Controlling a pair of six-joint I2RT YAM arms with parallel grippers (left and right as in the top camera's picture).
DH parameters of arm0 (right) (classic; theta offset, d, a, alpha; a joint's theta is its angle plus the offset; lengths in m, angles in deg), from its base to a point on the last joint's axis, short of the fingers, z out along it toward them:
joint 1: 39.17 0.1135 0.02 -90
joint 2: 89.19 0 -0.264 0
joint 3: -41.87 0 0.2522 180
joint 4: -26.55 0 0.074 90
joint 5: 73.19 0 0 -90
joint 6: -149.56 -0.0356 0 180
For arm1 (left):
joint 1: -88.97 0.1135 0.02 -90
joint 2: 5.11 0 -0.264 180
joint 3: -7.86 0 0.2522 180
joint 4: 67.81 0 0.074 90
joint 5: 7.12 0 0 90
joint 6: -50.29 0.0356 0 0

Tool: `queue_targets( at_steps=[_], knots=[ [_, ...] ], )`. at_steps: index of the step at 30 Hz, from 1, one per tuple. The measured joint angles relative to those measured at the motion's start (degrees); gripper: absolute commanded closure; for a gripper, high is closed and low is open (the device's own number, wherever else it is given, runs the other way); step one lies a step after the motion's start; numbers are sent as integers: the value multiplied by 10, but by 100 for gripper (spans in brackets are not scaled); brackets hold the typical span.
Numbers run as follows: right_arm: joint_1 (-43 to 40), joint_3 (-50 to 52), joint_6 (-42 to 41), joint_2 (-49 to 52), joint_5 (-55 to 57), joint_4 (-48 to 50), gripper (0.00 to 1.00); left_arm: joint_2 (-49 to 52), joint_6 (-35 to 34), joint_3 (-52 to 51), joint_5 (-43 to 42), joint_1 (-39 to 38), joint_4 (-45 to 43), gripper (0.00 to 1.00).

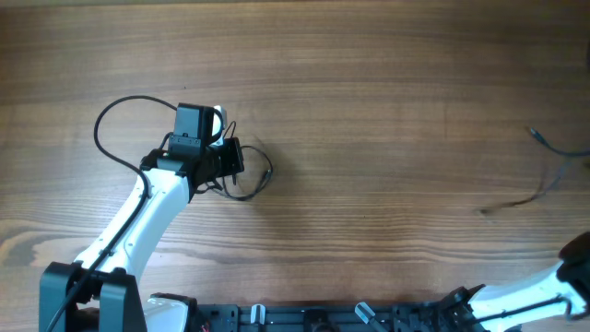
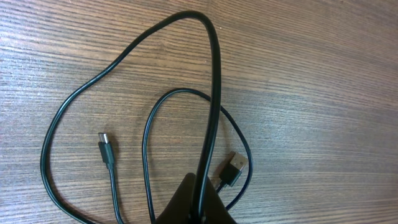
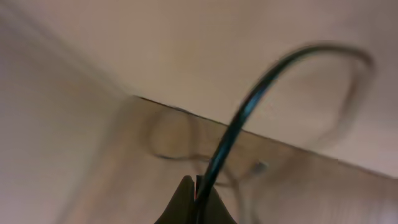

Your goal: Untangle cables

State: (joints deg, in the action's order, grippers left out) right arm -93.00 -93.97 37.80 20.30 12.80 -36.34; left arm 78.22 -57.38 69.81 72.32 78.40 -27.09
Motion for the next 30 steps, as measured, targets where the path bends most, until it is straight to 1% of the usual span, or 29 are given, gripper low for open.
queue_targets(
  at_steps=[4,5,6,7,8,12,16,22,24,26,30],
  knots=[
    [0,0,0,48,51,-43,95,0,0,0,0,0,0,96],
    [0,0,0,60,59,-53,82,0,0,0,0,0,0,96],
    [0,0,1,76,66,-66,60,0,0,0,0,0,0,96],
    [0,0,2,92,72,-76,23,0,0,0,0,0,0,96],
    [0,0,3,107,77,-85,0,0,0,0,0,0,0,96],
    [0,0,2,146,78,-107,0,0,0,0,0,0,1,96],
    [0,0,5,150,61,-117,0,0,0,0,0,0,4,96],
    [1,0,-1,150,-40,-169,0,0,0,0,0,0,5,96],
    [4,0,-3,150,-60,-195,0,0,0,0,0,0,5,96],
    [14,0,-12,150,-70,-245,0,0,0,0,0,0,5,96],
    [56,0,-57,150,-58,-341,0,0,0,0,0,0,5,96]
  ],
)
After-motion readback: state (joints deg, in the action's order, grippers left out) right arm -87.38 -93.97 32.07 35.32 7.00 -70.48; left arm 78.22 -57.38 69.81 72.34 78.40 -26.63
